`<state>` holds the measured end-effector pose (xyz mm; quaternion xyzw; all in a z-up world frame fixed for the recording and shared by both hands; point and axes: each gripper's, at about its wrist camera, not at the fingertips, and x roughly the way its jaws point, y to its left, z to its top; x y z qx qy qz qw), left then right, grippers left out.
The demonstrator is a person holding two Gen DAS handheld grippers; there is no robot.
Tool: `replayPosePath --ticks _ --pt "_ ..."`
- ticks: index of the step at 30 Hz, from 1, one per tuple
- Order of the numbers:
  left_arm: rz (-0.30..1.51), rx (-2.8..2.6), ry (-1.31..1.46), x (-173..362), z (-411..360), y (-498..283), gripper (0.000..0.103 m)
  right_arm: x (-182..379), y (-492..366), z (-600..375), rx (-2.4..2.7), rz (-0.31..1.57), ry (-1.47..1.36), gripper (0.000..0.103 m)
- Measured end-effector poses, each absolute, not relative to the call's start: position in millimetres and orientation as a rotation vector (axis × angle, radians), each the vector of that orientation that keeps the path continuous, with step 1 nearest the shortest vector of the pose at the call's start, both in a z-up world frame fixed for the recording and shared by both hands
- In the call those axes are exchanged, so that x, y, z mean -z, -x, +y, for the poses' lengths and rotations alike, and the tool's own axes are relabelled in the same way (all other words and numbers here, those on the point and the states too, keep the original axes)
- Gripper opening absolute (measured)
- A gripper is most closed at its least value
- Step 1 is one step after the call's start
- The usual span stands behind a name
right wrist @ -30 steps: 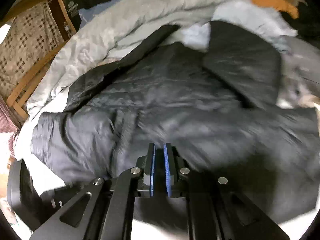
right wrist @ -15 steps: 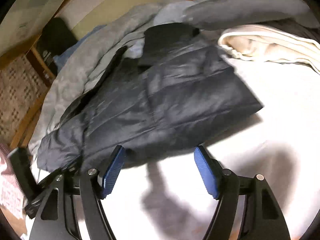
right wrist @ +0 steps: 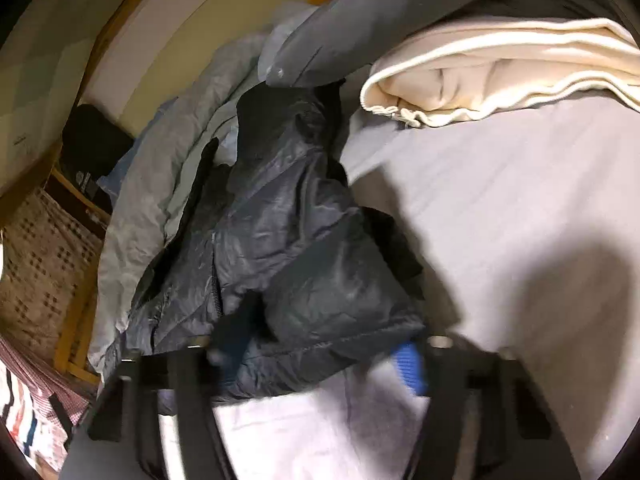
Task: Fold large clothes
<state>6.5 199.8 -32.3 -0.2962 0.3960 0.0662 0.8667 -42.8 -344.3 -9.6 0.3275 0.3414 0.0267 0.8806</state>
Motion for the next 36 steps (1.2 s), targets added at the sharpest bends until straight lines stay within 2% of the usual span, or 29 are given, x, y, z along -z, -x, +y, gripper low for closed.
replayPosePath --ticks 1,2,3,8,11,13,14,15,16,17,20,21,23,25,28,34,36 --pt "0.8 -0.132 0.613 31.1 199.7 -7.5 0.072 10.2 42.0 -341.9 -0.063 0.712 -0.679 0.028" --pt "0.784 -0.106 0.597 28.6 197.5 -9.0 0.033 10.0 42.0 -339.1 -0.058 0.709 -0.67 0.019" --pt "0.786 -0.054 0.6 26.2 194.0 -12.4 0.004 6.2 44.2 -335.7 -0.046 0.698 -0.642 0.016" --pt "0.712 -0.09 0.539 -14.6 180.9 28.5 0.004 -28.8 61.1 -306.8 0.045 0.703 -0.393 0.011" --pt "0.716 -0.09 0.457 -28.9 169.6 56.2 0.006 -46.8 96.8 -317.7 0.017 0.689 -0.416 0.011" --pt "0.751 -0.124 0.346 -19.4 159.2 59.9 0.015 -49.3 112.5 -326.4 0.02 0.677 -0.401 0.011" --pt "0.768 -0.168 0.271 -12.3 154.4 58.4 0.027 -46.9 116.9 -326.4 0.029 0.684 -0.377 0.015" --pt "0.781 -0.234 0.211 -4.1 154.2 56.8 0.049 -39.8 116.9 -325.5 0.043 0.711 -0.34 0.019" --pt "0.789 -0.32 0.16 0.6 153.4 54.8 0.057 -36.2 113.8 -323.7 0.054 0.73 -0.326 0.03" --pt "0.774 -0.376 0.125 2.0 153.6 55.7 0.059 -31.4 111.3 -325.2 0.088 0.758 -0.316 0.037" --pt "0.686 -0.381 0.1 -13.9 149.5 62.4 0.063 -38.9 115.9 -331.2 0.181 0.724 -0.307 0.049" --pt "0.645 -0.369 0.087 -21.4 147.6 68.2 0.069 -46.2 120.2 -330.2 0.212 0.684 -0.279 0.055" --pt "0.575 -0.328 0.022 -39.0 135.8 70.3 0.073 -60.6 127.8 -327.8 0.268 0.603 -0.221 0.072" --pt "0.534 -0.282 -0.043 -53.4 122.6 66.3 0.073 -78.4 137.9 -323.4 0.295 0.497 -0.172 0.074" --pt "0.503 -0.131 -0.048 -73.5 111.9 44.6 0.073 -94.6 134.3 -315.1 0.231 0.456 -0.156 0.087" --pt "0.568 -0.005 -0.04 -90.8 90.3 -31.9 0.075 -108.7 108.1 -295.2 0.12 0.449 -0.15 0.088" --pt "0.626 0.021 0.0 -88.0 90.8 -58.6 0.082 -115.9 91.0 -292.8 0.064 0.459 -0.173 0.089"
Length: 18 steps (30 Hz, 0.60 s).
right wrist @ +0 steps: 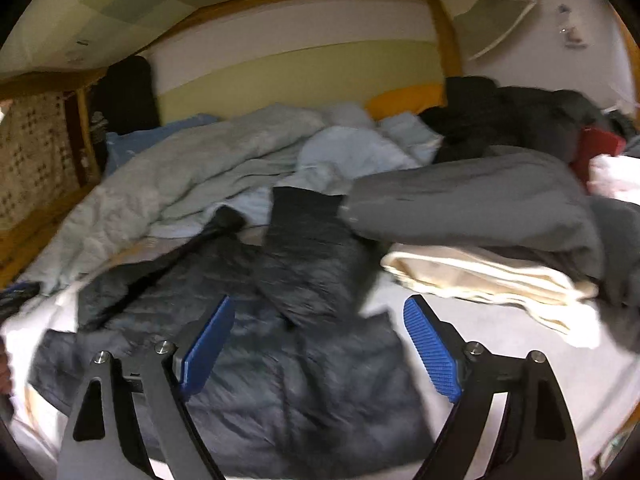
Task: Fold large clothes
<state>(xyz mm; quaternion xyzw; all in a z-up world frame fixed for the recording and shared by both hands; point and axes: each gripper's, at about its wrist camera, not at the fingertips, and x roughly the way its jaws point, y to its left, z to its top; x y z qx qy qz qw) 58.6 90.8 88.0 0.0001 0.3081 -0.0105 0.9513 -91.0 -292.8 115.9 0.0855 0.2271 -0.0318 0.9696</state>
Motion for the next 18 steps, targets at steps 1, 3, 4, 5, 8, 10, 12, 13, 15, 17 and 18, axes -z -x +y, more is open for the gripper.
replayPosePath --ticks 1,3,4,5,8,10,12,13,15,17,18 --pt "0.648 0.043 0.024 -86.8 91.7 -70.9 0.083 -118.0 86.6 -291.7 0.052 0.458 -0.178 0.09" --pt "0.684 0.056 0.024 -82.2 85.4 -88.6 0.083 -123.4 68.5 -285.9 0.046 0.456 -0.17 0.091" --pt "0.708 0.057 0.009 -79.1 79.2 -94.8 0.083 -124.8 58.4 -283.4 0.05 0.456 -0.158 0.091" --pt "0.739 0.059 -0.007 -72.8 77.5 -106.7 0.083 -123.2 51.5 -282.0 0.051 0.456 -0.154 0.091" --pt "0.819 0.064 -0.016 -47.4 72.7 -121.1 0.082 -109.5 32.2 -278.0 0.042 0.476 -0.167 0.091" --pt "0.851 0.074 -0.002 -36.7 69.4 -133.3 0.082 -96.1 28.6 -278.7 0.029 0.504 -0.182 0.091" --pt "0.86 0.071 -0.003 -28.8 66.4 -140.1 0.082 -80.2 23.6 -277.6 0.002 0.567 -0.172 0.091" --pt "0.865 0.065 -0.009 -24.8 65.6 -143.2 0.082 -74.3 22.8 -278.1 -0.004 0.588 -0.163 0.091" --pt "0.884 0.06 -0.013 -16.7 65.6 -148.4 0.078 -65.3 24.1 -279.4 -0.003 0.61 -0.152 0.091" --pt "0.909 0.072 -0.009 -8.2 66.7 -152.0 0.078 -61.9 24.6 -281.4 -0.007 0.619 -0.163 0.091" --pt "0.918 0.081 -0.003 -4.9 68.2 -152.8 0.078 -61.2 24.2 -282.2 -0.018 0.623 -0.175 0.091"
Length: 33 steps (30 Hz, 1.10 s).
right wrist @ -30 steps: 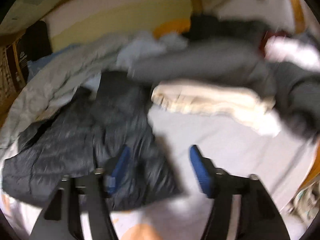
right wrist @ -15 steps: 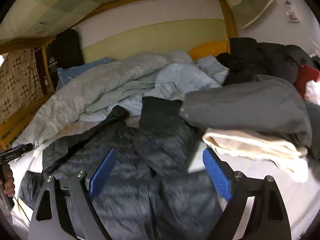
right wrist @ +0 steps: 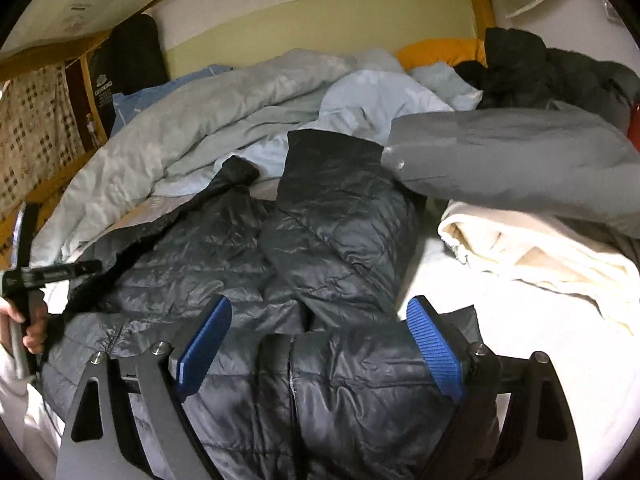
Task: Fold large clothes
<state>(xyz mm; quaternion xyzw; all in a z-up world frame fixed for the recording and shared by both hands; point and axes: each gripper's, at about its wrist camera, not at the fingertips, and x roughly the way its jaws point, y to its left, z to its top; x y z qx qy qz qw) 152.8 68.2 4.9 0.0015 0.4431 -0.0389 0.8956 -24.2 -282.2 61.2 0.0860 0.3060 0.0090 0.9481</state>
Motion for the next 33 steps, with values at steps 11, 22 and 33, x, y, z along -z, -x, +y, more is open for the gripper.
replayPosePath --ticks 11,22,33 --pt "0.97 0.157 0.063 3.4 81.2 -141.6 0.001 -53.4 26.4 -275.2 0.02 0.62 -0.135 0.091" --pt "1.047 0.124 0.131 4.1 120.5 -68.6 0.001 -63.1 26.0 -253.2 -0.061 0.634 -0.116 0.091" --pt "1.076 0.038 0.105 14.5 129.6 -67.3 0.002 -100.7 -24.7 -174.2 -0.255 0.663 -0.118 0.091"
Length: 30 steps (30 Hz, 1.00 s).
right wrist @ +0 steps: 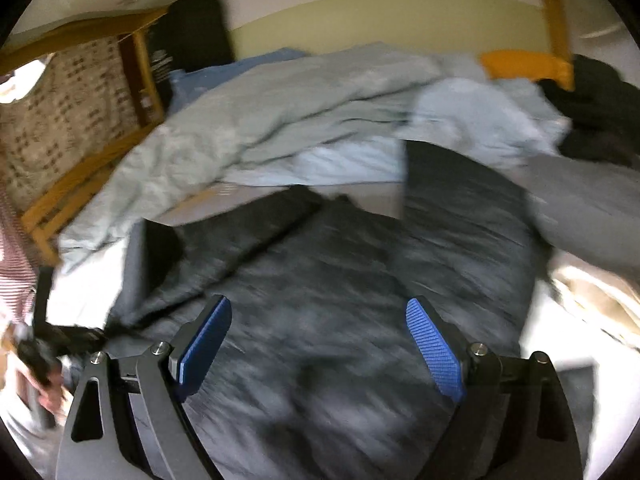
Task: Fold large clothes
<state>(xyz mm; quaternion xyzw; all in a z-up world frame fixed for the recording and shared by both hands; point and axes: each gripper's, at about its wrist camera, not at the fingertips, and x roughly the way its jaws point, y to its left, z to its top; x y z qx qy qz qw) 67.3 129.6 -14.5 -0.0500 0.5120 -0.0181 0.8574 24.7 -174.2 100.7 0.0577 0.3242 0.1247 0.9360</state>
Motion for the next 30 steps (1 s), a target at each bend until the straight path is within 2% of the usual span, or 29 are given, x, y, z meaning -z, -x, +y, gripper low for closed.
replayPosePath --ticks 6,11,18,19,20,21,22,27,30 --pt "1.063 0.036 0.102 12.4 127.1 -65.1 0.002 -105.8 -107.6 -126.8 -0.192 0.707 -0.17 0.091" --pt "1.068 0.045 0.143 13.1 132.3 -66.1 0.002 -84.4 -183.2 -101.9 -0.221 0.86 -0.18 0.065" --pt "1.062 0.068 0.158 10.8 137.5 -66.0 0.002 -29.8 -241.5 -84.0 -0.247 1.028 -0.208 0.063" --pt "1.064 0.07 0.162 11.7 138.7 -66.5 0.002 -25.3 -243.4 -79.8 -0.234 1.031 -0.188 0.057" --pt "1.065 0.071 0.163 12.0 138.9 -67.0 0.002 -19.4 -246.0 -76.9 -0.212 1.035 -0.17 0.039" --pt "1.063 0.073 0.159 11.9 139.1 -66.4 0.002 -16.7 -247.2 -76.8 -0.197 1.037 -0.169 0.028" --pt "1.061 0.074 0.155 11.8 138.6 -66.5 0.002 -15.0 -247.9 -77.7 -0.182 1.035 -0.168 0.002" --pt "1.037 0.065 0.151 6.3 137.8 -66.2 0.006 -45.3 -219.0 -76.8 -0.111 0.822 0.006 0.001" --pt "1.029 0.058 0.159 5.6 139.0 -66.1 0.006 -75.4 -188.6 -82.1 -0.078 0.788 0.038 0.001"
